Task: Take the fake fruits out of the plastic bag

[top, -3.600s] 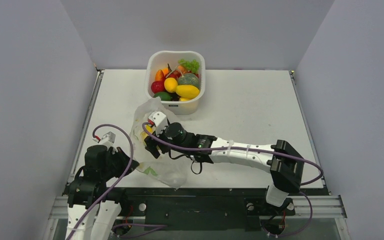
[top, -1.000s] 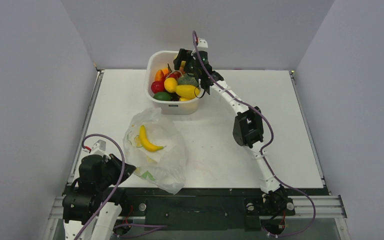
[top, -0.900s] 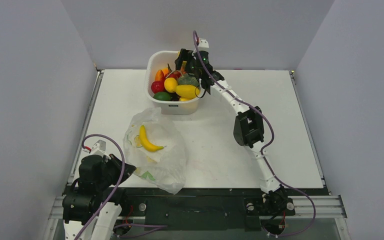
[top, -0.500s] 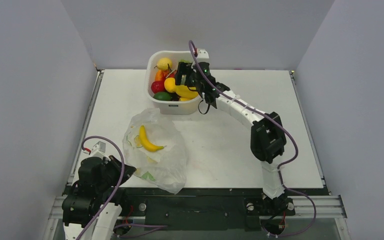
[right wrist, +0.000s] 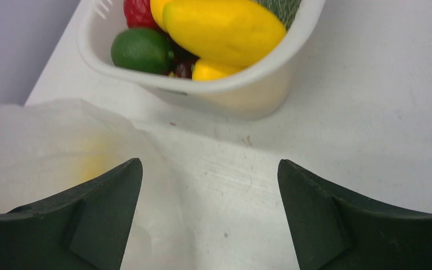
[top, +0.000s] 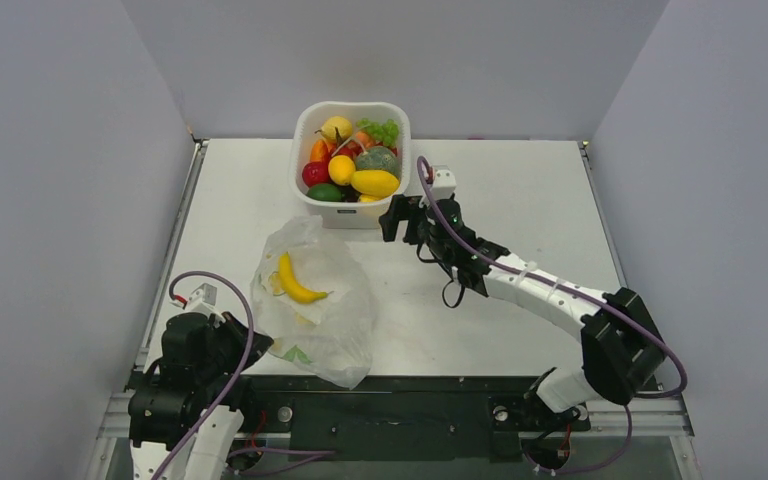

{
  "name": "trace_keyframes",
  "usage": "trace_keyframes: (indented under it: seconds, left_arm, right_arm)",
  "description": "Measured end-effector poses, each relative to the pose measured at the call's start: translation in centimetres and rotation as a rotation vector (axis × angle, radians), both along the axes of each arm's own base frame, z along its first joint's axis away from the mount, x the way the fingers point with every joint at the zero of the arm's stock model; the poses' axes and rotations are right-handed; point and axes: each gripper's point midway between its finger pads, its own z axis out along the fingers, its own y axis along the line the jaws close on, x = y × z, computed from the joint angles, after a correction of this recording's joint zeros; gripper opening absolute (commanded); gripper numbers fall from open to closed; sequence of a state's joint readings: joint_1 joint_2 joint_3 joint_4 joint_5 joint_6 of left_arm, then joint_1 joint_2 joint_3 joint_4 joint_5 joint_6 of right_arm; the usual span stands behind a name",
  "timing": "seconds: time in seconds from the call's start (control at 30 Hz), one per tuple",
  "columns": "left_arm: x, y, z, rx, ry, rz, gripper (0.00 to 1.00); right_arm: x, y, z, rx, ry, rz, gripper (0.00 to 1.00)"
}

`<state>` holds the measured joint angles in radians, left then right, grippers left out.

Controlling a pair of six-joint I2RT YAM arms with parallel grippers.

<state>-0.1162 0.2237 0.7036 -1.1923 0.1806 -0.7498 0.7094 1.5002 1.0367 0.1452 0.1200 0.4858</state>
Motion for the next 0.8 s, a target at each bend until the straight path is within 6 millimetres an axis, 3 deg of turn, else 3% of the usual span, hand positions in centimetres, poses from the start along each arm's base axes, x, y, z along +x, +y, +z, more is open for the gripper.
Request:
trace_keyframes:
  seconds: [0.13,0.23,0.3,0.4,0.47,0.57,0.67,0.8]
  left_arm:
    - [0.0,0.0,-0.2,0.006,0.004,-0.005,0.00]
    - [0.0,0.0,-0.3,0.012,0.005,-0.009,0.00]
    - [0.0,0.1,-0.5,0.017,0.008,-0.014,0.00]
    - [-0.1,0.1,-0.9,0.025,0.018,-0.019,0.00]
    - [-0.1,0.1,-0.9,0.029,0.018,-0.022,0.00]
    - [0.0,0.3,-1.0,0.042,0.022,-0.023,0.00]
    - [0.0,0.4,-1.2,0.055,0.029,-0.028,0.00]
    - [0.0,0.7,-1.5,0.082,0.045,-0.037,0.00]
  right_arm:
    - [-4.2,-0.7,-2.9,-0.037,0.040,0.054,0.82]
    - [-7.0,-0.2,-3.6,-0.060,0.045,0.121,0.81]
    - [-9.4,0.4,-2.7,-0.069,0.016,0.181,0.81]
    - [-13.0,1.9,0.5,-0.034,-0.081,0.285,0.80]
    - [-15.4,3.4,2.9,0.003,-0.155,0.361,0.79]
    - [-18.4,6.0,4.2,0.021,-0.211,0.462,0.72]
    - [-20.0,9.6,3.4,-0.011,-0.205,0.539,0.67]
    - [-20.4,14.0,0.8,-0.078,-0.170,0.590,0.57]
